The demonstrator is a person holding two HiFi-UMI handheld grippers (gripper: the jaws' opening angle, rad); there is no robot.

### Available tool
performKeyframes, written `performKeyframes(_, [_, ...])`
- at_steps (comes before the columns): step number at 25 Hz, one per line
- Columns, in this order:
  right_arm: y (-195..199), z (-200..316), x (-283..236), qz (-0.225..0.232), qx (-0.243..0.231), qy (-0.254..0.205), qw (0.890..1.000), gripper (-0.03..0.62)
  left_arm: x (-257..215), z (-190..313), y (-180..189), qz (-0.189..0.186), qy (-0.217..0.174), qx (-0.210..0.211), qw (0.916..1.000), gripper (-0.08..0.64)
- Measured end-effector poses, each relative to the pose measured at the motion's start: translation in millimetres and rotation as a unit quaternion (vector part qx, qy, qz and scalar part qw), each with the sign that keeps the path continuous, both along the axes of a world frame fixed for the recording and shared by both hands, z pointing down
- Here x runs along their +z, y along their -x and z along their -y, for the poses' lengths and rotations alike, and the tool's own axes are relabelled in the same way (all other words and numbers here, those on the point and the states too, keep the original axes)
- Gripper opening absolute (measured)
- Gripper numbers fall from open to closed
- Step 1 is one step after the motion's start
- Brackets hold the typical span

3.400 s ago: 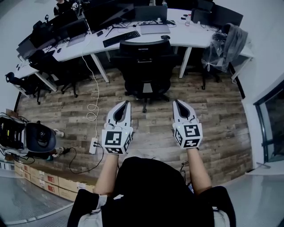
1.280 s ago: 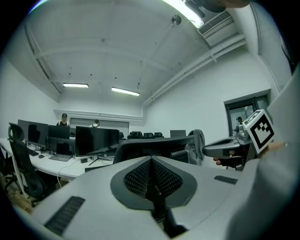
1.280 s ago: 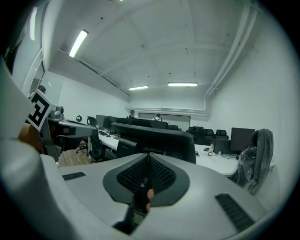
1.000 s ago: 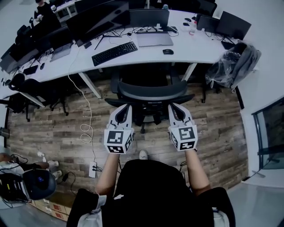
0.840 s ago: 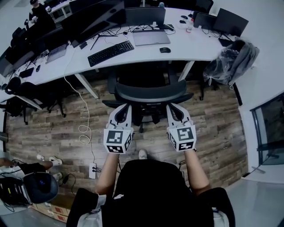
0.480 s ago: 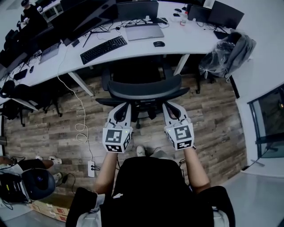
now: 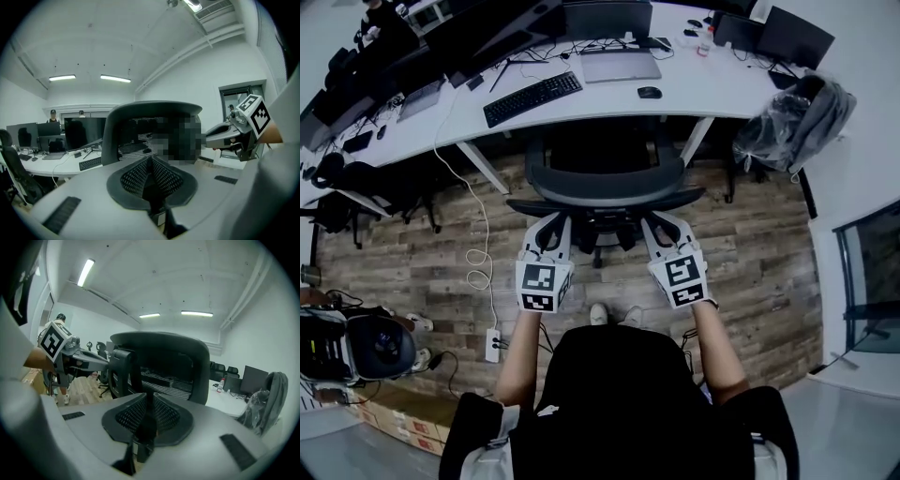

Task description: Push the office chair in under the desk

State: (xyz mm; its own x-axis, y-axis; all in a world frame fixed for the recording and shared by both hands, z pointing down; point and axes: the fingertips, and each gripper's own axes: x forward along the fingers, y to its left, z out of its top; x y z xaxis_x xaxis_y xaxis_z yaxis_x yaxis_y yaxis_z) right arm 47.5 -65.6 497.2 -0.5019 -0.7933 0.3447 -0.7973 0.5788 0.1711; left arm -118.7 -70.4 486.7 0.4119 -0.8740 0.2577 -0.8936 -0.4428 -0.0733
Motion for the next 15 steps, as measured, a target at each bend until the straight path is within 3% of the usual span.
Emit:
performKeyframes(3, [-1.8,-1.4,13.1,-0.026,-0.02,0.006,0.999,0.048,10.7,-2.5,-4.8,0.014,0.011,0.013,0.9998,0.041])
performKeyframes(5, [0.1,-1.6,21.5,-0.051,-0.038,0.012,0.998,0.121,16.1,-2.6,-9.7,0.017,0.023,0.031,0.9991,0.148])
performKeyframes(7, [1.2,2.7,28.3,-0.083,-0.052,0.013,0.995,0.15,21.1,3.2,-10.2,0.035,0.024,0.048,0.9979,0.177])
performKeyframes(11, [-7.6,17.6,38.4,-0.135,-0.062,0.011,0.989,0.223,32.4,15.7,-9.2,0.099,0.03,0.078,0.9916,0.229])
performKeyframes(15, [-17.9,31.5,40.1,-0.16,-0.055,0.005,0.986,0.267,43.7,22.9,-6.0,0.172,0.024,0.101,0.9796,0.258])
